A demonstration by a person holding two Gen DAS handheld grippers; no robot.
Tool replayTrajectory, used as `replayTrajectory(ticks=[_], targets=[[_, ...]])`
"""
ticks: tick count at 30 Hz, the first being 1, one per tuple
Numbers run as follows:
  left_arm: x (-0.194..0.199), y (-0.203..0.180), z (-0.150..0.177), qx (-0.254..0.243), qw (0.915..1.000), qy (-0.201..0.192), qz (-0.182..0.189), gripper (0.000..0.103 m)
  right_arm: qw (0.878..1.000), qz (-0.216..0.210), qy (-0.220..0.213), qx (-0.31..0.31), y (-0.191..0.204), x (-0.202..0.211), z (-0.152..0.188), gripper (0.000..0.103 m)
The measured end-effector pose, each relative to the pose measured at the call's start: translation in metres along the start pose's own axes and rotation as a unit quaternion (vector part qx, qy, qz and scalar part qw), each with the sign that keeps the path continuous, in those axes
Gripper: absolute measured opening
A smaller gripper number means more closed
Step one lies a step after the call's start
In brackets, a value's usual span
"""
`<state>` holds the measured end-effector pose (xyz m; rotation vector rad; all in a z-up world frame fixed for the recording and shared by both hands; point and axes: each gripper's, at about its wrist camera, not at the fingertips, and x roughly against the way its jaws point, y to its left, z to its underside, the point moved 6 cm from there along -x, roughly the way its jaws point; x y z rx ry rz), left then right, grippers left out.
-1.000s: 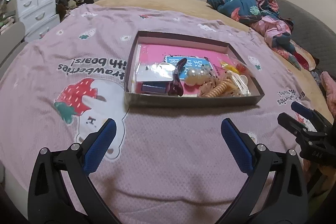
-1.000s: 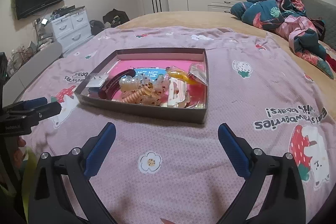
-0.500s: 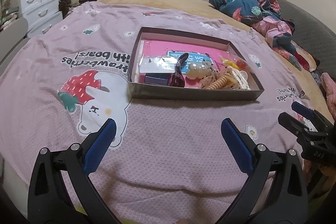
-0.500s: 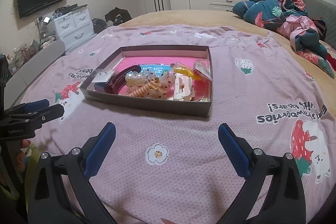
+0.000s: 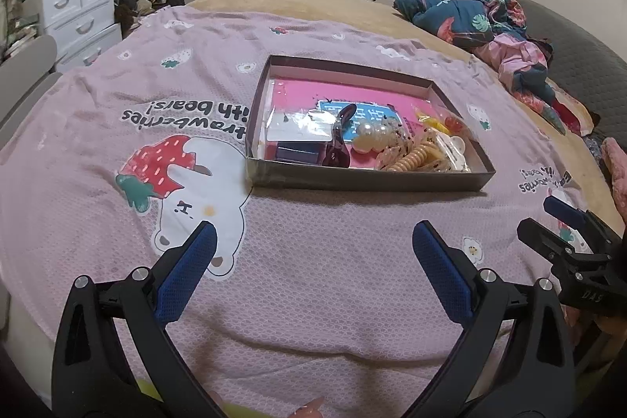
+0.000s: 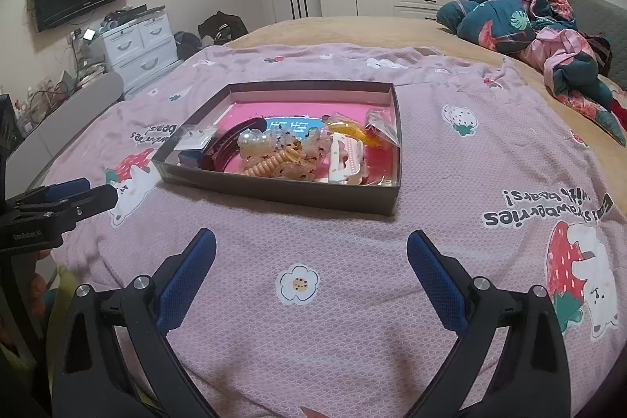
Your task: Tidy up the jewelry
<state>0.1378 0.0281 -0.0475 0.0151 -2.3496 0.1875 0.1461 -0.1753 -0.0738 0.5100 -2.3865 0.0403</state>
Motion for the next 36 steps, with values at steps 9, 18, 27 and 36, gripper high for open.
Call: replayTrajectory(ticks=[9, 18, 27, 36], targets=[[0.0009, 0.0011, -0.0008, 0.001, 1.0, -0.001, -0.001, 0.094, 1.0, 0.0, -0.001, 0.001, 0.0003, 0.0003, 0.0002, 0.097], [0.0019, 0.0014, -0.0004, 0.001, 1.0, -0.002, -0.004, 0.094, 1.0, 0.001, -0.001, 0.001, -0.0001, 0.0005, 0.0005, 0.097], [0.0032, 0.0017, -0.0004, 0.002, 1.0, -0.002, -0.007, 0.094, 1.0, 0.001, -0.001, 0.0, 0.0001, 0.0009, 0.0004, 0.097], [0.0034, 0.0026, -0.001, 0.002, 1.0, -0.002, -0.007, 0.094, 1.0, 0.001, -0.002, -0.001, -0.0003, 0.0015, 0.0003, 0.097]])
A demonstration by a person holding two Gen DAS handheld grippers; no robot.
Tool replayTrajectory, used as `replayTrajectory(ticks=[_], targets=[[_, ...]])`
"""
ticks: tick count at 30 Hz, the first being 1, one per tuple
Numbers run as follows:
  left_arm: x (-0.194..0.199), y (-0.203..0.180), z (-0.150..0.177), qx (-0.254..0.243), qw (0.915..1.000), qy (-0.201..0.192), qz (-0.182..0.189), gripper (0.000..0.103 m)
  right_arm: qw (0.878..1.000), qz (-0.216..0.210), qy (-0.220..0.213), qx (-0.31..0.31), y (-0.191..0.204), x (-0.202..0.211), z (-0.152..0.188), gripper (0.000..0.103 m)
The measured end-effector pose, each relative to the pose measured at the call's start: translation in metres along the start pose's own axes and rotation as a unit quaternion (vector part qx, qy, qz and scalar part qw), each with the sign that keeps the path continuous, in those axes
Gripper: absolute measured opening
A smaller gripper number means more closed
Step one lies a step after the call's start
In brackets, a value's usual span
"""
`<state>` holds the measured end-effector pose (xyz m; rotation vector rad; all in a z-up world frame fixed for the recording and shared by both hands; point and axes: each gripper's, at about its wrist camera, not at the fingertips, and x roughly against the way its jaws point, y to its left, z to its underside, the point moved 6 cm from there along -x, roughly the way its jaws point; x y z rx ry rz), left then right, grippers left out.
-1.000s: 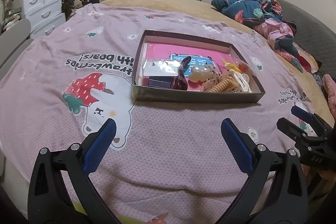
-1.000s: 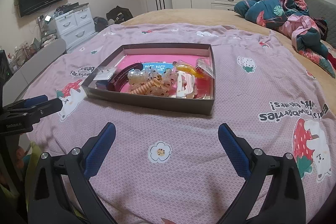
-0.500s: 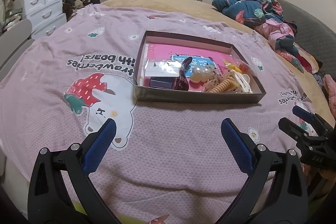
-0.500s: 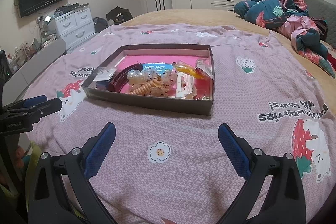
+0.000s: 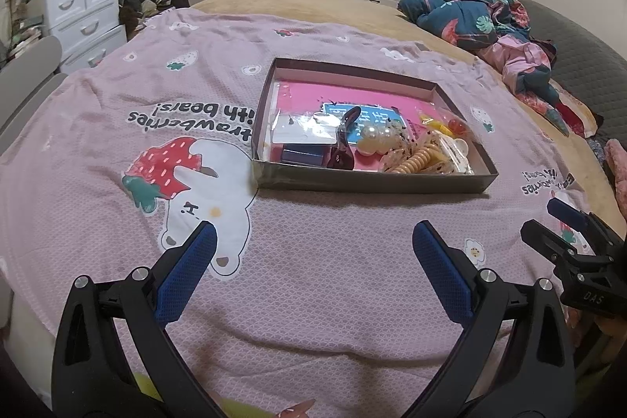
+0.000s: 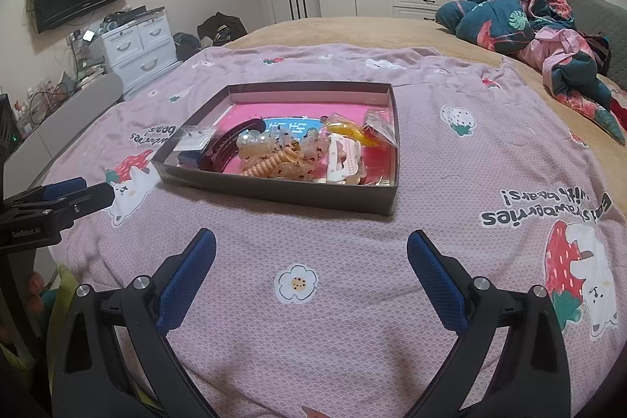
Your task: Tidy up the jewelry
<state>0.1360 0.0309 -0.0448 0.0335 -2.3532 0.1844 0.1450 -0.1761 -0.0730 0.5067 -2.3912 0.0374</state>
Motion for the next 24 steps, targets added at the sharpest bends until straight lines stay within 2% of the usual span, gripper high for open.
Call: replayTrajectory(ticks=[24], targets=[[0.0027, 0.0038, -0.002, 0.002, 0.9999, -0.001, -0.011, 0.094, 1.0, 0.001, 0.0, 0.001, 0.0007, 0.0002, 0.0003, 0.097]])
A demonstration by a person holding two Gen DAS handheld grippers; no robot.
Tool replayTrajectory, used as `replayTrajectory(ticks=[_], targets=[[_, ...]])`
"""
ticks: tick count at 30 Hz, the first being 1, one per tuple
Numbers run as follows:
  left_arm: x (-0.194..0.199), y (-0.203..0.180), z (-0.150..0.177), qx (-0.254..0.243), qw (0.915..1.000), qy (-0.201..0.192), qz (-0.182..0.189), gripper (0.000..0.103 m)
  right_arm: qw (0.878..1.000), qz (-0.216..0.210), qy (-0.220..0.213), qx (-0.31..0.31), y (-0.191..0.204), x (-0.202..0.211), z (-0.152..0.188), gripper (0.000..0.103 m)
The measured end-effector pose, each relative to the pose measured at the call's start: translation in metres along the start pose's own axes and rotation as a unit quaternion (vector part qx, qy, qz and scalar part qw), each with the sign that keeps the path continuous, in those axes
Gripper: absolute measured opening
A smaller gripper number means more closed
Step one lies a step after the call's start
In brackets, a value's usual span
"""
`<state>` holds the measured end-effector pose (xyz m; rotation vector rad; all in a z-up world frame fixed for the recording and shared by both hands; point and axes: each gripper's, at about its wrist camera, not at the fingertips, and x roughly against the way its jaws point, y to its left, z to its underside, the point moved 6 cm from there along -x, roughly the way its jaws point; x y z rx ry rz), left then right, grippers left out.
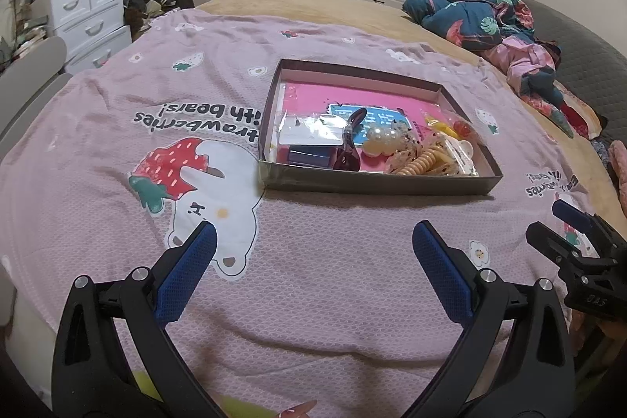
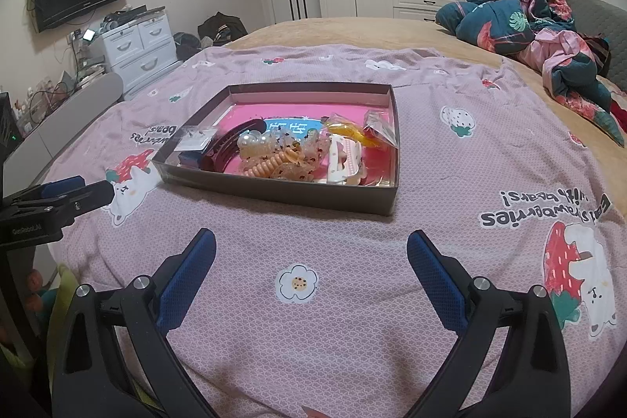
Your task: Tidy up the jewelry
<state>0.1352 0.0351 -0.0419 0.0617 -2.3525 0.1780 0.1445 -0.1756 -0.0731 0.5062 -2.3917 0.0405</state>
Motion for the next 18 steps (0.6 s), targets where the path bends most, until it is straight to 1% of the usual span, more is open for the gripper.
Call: replayTrajectory(ticks=[7, 14, 18], targets=[[-0.0014, 0.0028, 0.0014, 0.001, 1.0, 0.001, -0.002, 0.094, 1.0, 0.0, 0.0, 0.001, 0.0005, 0.0003, -0.0008, 0.097], [-0.0025, 0.0041, 0.0026, 0.009, 0.9999, 0.0, 0.006, 0.094, 1.0, 0.001, 0.0, -0.001, -0.0011, 0.0016, -0.0023, 0.097], [-0.006, 0.0095, 0.0039, 0.023, 0.9996, 0.005, 0.015, 0.094, 1.0, 0.004, 0.001, -0.004, -0.0047, 0.0012, -0.003, 0.097]])
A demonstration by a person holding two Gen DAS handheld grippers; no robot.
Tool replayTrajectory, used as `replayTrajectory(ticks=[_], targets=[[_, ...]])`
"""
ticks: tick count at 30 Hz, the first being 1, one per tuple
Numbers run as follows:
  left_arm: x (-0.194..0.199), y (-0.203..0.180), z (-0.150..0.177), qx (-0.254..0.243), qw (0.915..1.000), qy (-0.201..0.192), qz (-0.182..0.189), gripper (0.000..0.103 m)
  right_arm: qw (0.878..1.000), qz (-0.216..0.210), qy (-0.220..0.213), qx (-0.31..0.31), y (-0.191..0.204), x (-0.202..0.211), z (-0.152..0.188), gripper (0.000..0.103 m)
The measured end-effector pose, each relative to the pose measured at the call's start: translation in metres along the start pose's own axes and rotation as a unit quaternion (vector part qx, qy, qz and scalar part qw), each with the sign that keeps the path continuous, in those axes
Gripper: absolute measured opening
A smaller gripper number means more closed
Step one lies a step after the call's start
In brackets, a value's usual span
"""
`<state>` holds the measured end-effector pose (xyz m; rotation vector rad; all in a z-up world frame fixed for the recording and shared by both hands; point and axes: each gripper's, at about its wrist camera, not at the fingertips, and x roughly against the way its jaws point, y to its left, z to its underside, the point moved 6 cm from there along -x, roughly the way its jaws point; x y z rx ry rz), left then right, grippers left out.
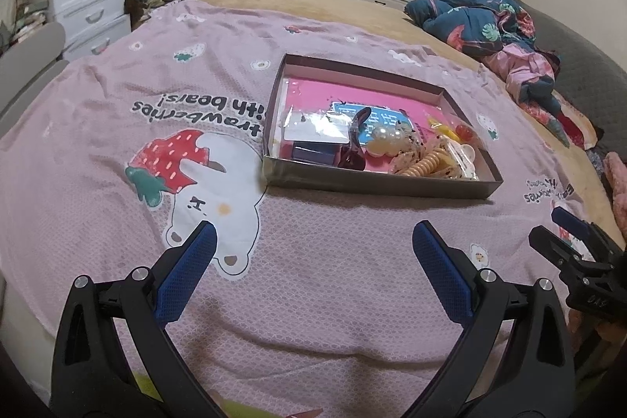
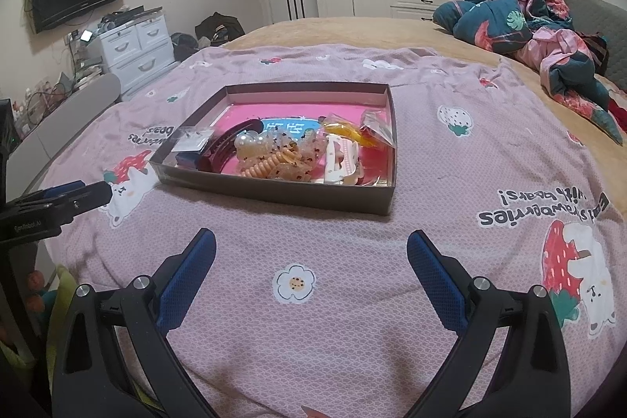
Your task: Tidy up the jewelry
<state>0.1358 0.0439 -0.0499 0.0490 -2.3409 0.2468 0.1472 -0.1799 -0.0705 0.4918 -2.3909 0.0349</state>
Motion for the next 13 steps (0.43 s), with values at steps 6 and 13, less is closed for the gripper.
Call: replayTrajectory(ticks=[6, 13], targets=[[-0.006, 0.024, -0.004, 0.025, 0.9994, -0.001, -0.023, 0.094, 1.0, 0.015, 0.005, -0.026, -0.019, -0.008, 0.0, 0.098], [-0.044, 0.135, -0.041, 0.108, 0.9851, 0.004, -0.134, 0.094, 0.982, 0.155, 0.015, -0.104, -0.139, -0.043, -0.01, 0.099]])
